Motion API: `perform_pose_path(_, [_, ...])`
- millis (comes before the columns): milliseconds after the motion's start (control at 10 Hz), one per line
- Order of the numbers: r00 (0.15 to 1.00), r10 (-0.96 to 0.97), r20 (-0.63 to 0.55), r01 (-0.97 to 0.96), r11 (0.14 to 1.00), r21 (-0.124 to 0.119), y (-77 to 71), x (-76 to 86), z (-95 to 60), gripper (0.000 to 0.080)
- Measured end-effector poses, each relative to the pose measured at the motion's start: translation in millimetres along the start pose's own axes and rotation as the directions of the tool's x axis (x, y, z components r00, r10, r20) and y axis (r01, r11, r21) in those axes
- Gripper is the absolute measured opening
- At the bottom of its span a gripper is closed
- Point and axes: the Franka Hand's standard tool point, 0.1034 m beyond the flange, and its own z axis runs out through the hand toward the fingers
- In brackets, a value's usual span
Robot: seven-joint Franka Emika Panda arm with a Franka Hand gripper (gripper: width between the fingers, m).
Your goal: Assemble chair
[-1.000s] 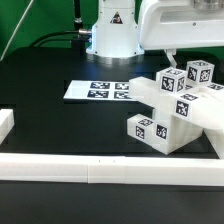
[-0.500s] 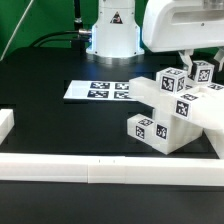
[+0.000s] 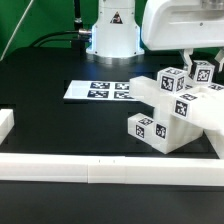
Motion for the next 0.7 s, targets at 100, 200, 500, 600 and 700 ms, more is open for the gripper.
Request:
perform_pose_path(100, [0.997,0.074,-0.001,-0.074,0.997,0.000,-1.3,0.1,-0.1,0.0284])
perform_pose_path(200, [0.988,0.155,-0.003,-0.155,0.988,0.001,-2.3,0.2,-0.2,0.0284])
perform_pose_path(500, [0.941,0.338,-0.004,-0.338,0.941,0.008,-2.8,1.0,-0.5,0.0284])
perform_pose_path(600, [0.911,0.413,-0.009,-0.413,0.911,0.014,-2.9,1.1,-0.6,0.0284])
perform_pose_path(700, [0.873,0.487,-0.017,-0.486,0.873,0.030,-3.9,0.4,-1.6,0.0284])
